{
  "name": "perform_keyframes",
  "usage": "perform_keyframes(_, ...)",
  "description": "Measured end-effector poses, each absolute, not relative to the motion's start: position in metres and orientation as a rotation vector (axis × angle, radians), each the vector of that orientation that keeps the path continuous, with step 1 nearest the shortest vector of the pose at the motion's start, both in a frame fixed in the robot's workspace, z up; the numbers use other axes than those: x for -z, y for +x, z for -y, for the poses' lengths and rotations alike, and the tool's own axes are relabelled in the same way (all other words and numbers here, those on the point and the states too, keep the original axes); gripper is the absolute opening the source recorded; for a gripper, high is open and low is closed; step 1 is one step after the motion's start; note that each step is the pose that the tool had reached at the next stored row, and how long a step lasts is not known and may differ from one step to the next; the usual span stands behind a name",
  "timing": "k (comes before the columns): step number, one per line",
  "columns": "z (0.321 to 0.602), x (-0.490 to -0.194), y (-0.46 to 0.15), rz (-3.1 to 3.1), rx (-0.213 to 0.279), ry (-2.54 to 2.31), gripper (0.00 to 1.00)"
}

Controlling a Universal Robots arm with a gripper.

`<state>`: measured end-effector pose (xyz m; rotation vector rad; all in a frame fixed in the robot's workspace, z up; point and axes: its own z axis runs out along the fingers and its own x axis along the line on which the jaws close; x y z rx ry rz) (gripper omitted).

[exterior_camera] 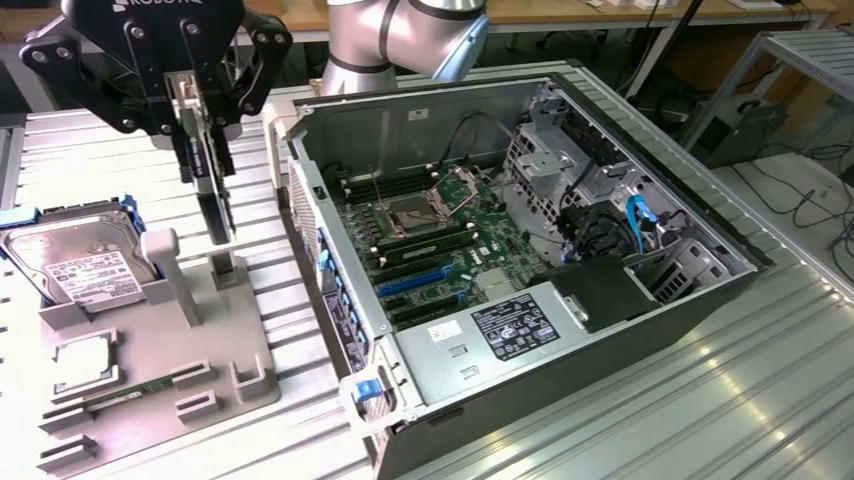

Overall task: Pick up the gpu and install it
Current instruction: 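Pick up the gpu and move the gpu toward the slot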

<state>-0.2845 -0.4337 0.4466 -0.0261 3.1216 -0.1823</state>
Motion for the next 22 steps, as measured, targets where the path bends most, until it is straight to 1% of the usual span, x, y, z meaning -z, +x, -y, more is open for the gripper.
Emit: perform_keyframes(22, 0.4337, -0.4465, -0.2776, -3.122, 0.182, -0.026, 0.28)
